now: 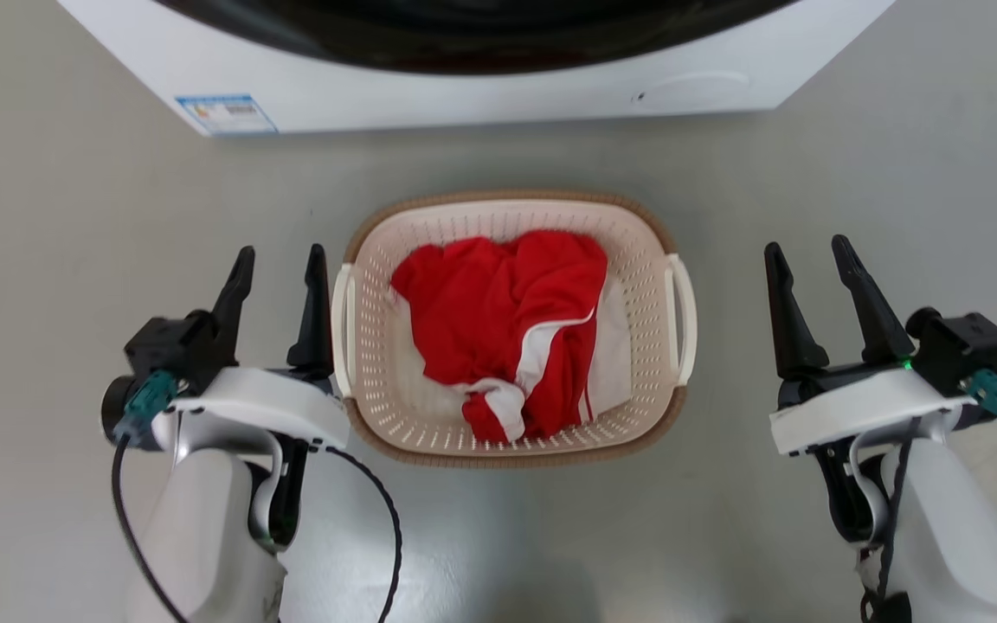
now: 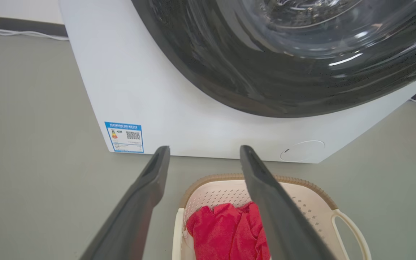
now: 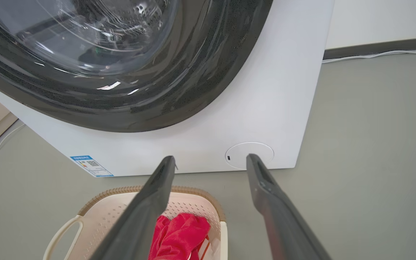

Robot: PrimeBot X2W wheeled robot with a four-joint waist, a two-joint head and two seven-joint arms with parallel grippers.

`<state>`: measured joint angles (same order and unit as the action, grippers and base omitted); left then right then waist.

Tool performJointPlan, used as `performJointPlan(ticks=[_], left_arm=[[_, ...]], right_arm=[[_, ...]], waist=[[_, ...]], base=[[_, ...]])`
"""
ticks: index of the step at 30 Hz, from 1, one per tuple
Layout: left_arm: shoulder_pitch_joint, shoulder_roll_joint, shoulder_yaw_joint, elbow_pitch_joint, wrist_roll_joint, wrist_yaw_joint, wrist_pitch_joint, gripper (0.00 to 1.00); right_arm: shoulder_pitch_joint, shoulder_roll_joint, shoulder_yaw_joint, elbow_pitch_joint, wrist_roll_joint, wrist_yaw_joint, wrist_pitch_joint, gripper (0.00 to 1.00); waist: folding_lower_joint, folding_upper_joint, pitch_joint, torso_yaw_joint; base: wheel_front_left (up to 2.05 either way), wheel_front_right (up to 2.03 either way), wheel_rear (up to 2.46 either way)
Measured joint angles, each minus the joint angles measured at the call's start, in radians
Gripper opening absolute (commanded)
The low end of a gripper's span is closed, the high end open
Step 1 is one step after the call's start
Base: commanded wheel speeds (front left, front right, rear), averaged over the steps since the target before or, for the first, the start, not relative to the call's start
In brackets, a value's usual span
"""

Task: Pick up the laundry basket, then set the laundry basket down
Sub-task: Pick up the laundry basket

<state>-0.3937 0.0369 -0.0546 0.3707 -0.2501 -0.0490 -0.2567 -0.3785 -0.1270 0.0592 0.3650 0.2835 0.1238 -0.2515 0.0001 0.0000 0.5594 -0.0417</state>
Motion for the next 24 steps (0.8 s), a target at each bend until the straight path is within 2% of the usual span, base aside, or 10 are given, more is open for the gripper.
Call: performJointPlan(ticks=[17, 24], left_arm=[[-0.193, -0.003, -0.022, 0.357, -0.021, -0.032, 0.000, 1.00], [-0.276, -0.005, -0.039, 0.477, -0.015, -0.049, 0.000, 1.00]], right_arm=[[-0.165, -0.028, 0.090, 0.299, 0.052, 0.001, -0.001, 1.00], [-0.230, -0.034, 0.134, 0.375, 0.076, 0.001, -0.001, 1.00]], waist=[[-0.0001, 0.0000, 0.160, 0.013], [0.0000, 0.0000, 0.222, 0.010]], base=[[0.00, 0.00, 0.00], [0.00, 0.00, 0.00]])
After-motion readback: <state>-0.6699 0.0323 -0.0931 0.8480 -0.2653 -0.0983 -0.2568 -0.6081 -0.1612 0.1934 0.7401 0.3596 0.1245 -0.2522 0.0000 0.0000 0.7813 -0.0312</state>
